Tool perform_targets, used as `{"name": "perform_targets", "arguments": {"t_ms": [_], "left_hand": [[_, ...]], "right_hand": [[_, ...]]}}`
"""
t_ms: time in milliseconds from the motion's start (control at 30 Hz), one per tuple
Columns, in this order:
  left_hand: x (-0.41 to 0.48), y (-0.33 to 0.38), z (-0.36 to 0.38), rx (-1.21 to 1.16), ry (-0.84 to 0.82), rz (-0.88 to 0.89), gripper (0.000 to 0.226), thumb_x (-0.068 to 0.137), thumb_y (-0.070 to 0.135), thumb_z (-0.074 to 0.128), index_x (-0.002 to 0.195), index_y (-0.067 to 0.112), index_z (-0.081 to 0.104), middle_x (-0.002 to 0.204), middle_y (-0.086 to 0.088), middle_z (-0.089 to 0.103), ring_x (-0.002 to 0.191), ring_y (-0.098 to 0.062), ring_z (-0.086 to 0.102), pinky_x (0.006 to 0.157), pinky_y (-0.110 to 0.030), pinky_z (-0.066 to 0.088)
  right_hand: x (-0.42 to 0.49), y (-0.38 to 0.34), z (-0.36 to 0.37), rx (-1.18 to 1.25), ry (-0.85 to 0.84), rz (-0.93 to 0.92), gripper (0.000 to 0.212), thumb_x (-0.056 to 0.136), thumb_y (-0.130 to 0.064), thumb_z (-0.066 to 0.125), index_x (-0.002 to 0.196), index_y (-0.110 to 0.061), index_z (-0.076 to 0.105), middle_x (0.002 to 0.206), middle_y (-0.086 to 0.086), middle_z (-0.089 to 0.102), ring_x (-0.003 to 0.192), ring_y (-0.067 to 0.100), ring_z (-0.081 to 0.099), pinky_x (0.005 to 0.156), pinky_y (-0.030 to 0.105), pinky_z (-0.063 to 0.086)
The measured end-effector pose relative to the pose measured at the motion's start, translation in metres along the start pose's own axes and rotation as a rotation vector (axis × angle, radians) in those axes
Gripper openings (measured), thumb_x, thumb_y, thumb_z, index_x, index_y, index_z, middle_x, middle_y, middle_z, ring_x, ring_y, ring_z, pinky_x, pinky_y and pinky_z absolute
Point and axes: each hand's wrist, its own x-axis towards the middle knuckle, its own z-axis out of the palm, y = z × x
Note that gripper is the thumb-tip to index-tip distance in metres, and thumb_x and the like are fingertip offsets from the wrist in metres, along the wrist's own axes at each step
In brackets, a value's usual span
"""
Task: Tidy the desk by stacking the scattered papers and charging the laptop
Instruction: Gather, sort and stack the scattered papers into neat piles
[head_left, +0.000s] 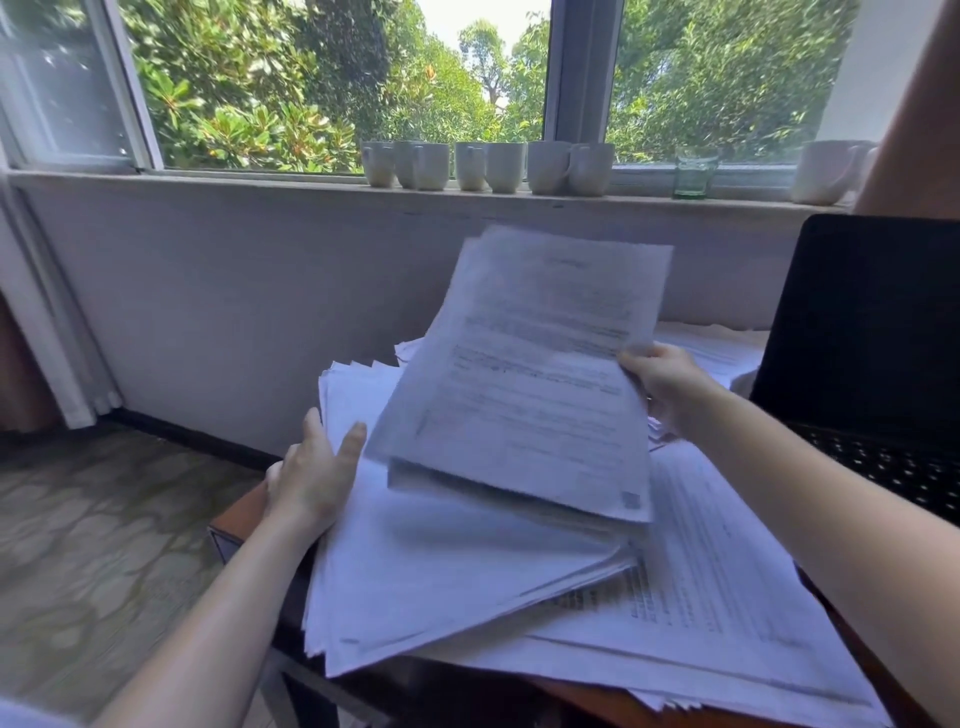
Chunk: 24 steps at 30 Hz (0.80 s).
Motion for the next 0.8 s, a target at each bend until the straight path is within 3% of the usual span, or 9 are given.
{"name": "perform_targets", "arguments": {"t_ms": [67,133,200,300,433,533,667,800], "left_hand": [[0.0,0.0,0.0,-0.035,0.002,-0.018,0.084,0.072,0.065,0.017,0.136,0.015,0.036,0.128,-0.009,0.058,0.123,-0.031,0.047,0.105,-0.045,0.026],[0.0,-0.001,0.0,-0.059,-0.004,-0.037,0.083,0.071,0.067,0.015,0.133,0.018,0.039,0.125,-0.006,0.059,0.122,-0.03,0.047,0.105,-0.045,0.025],[0.0,-0.002,0.0,-0.062,-0.005,-0.044,0.082,0.071,0.067,0.015,0.133,0.02,0.041,0.123,-0.004,0.061,0.121,-0.029,0.048,0.106,-0.045,0.025],[-0.001,0.0,-0.002,-0.065,-0.004,-0.034,0.076,0.071,0.064,0.021,0.13,0.022,0.043,0.12,0.001,0.063,0.117,-0.026,0.053,0.105,-0.045,0.028],[-0.002,0.002,-0.004,-0.037,-0.017,-0.014,0.072,0.066,0.055,0.034,0.132,0.025,0.041,0.12,0.006,0.063,0.116,-0.023,0.054,0.099,-0.038,0.032],[-0.003,0.0,-0.004,0.009,-0.035,0.015,0.073,0.063,0.049,0.039,0.132,0.027,0.036,0.118,0.007,0.061,0.115,-0.024,0.054,0.091,-0.036,0.031],[-0.003,0.0,-0.002,0.048,-0.027,0.03,0.072,0.063,0.048,0.038,0.131,0.025,0.035,0.116,0.005,0.059,0.115,-0.025,0.051,0.083,-0.033,0.025],[-0.005,0.002,-0.002,0.08,-0.02,0.07,0.071,0.064,0.048,0.037,0.13,0.021,0.035,0.113,0.005,0.057,0.114,-0.026,0.051,0.081,-0.034,0.026]], "right_hand": [[-0.005,-0.003,0.001,-0.152,-0.113,0.006,0.016,0.096,-0.007,0.048,0.088,-0.013,0.061,0.065,-0.001,0.063,0.042,0.004,0.059,0.04,0.014,0.045],[-0.01,-0.002,0.009,-0.278,-0.181,-0.038,0.017,0.096,-0.006,0.047,0.098,-0.012,0.063,0.078,0.002,0.065,0.057,0.01,0.062,0.053,0.021,0.05],[-0.015,0.004,0.023,-0.318,-0.222,-0.106,0.021,0.095,-0.001,0.045,0.099,-0.011,0.063,0.087,0.005,0.066,0.065,0.012,0.06,0.059,0.022,0.049],[-0.024,0.014,0.047,-0.322,-0.263,-0.169,0.026,0.092,0.004,0.042,0.098,-0.008,0.065,0.083,0.001,0.065,0.069,0.012,0.06,0.06,0.018,0.049],[-0.028,0.031,0.074,-0.447,-0.307,-0.27,0.032,0.086,0.0,0.042,0.106,-0.009,0.065,0.1,0.002,0.067,0.094,0.018,0.062,0.084,0.034,0.05],[-0.022,0.038,0.082,-0.681,-0.37,-0.346,0.037,0.09,-0.011,0.043,0.124,-0.019,0.054,0.121,0.002,0.059,0.113,0.021,0.052,0.095,0.036,0.043],[0.005,0.033,0.066,-1.057,-0.147,-0.403,0.04,0.097,-0.03,0.043,0.135,-0.017,0.046,0.134,0.007,0.051,0.126,0.029,0.039,0.102,0.038,0.035],[0.043,0.019,0.032,-1.309,0.019,-0.369,0.038,0.095,-0.028,0.045,0.131,-0.015,0.05,0.135,0.009,0.047,0.125,0.03,0.038,0.097,0.037,0.033]]}}
